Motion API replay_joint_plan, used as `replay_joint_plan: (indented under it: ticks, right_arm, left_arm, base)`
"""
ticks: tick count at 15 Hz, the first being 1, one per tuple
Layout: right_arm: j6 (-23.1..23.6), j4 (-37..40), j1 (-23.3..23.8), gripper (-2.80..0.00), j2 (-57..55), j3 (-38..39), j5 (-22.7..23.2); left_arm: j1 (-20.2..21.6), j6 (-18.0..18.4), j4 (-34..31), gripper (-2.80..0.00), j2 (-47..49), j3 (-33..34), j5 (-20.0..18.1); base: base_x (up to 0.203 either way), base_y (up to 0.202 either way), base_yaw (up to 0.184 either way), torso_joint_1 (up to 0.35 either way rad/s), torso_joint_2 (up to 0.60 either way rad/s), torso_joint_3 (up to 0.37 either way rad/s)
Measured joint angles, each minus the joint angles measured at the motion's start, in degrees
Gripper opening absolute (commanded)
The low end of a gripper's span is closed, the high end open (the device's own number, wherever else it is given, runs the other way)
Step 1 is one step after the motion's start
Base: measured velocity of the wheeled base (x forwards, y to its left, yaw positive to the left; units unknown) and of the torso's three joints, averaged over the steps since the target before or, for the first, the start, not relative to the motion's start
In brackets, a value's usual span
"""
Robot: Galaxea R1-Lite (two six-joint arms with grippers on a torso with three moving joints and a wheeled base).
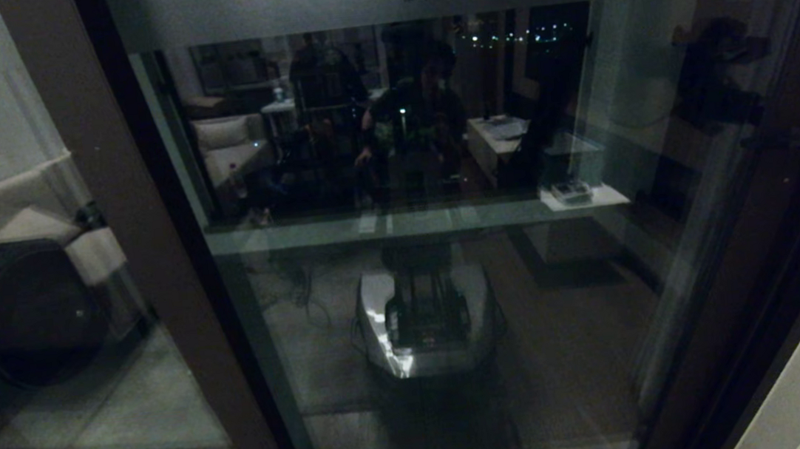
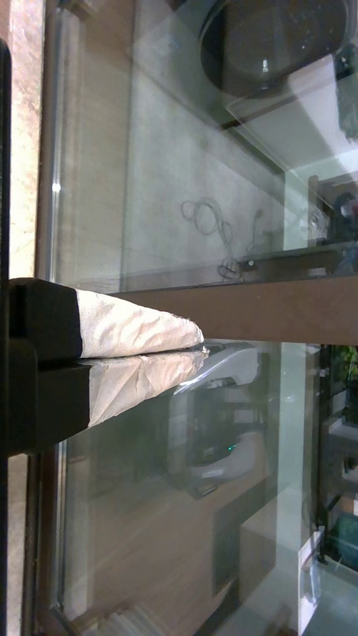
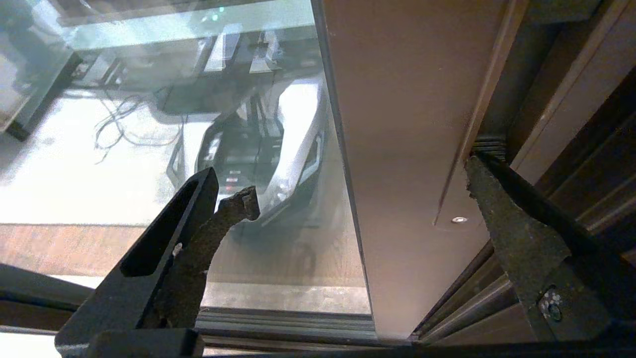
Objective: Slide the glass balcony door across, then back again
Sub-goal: Open the slid door
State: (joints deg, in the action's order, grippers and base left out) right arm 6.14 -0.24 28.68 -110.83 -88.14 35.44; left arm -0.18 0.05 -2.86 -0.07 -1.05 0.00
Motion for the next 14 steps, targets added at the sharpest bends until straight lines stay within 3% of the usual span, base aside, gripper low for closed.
replay_joint_plan:
  ticks: [14]
  right_arm:
    - [-0.87, -0.1, -2.62, 0.0, 1.56, 1.64, -0.3]
  left_arm:
    - [0.0, 0.02, 0.0, -2.8, 0.0, 0.0, 0.0]
  base:
    - [0.0, 0.0, 0.0, 0.0, 0.0, 0.0]
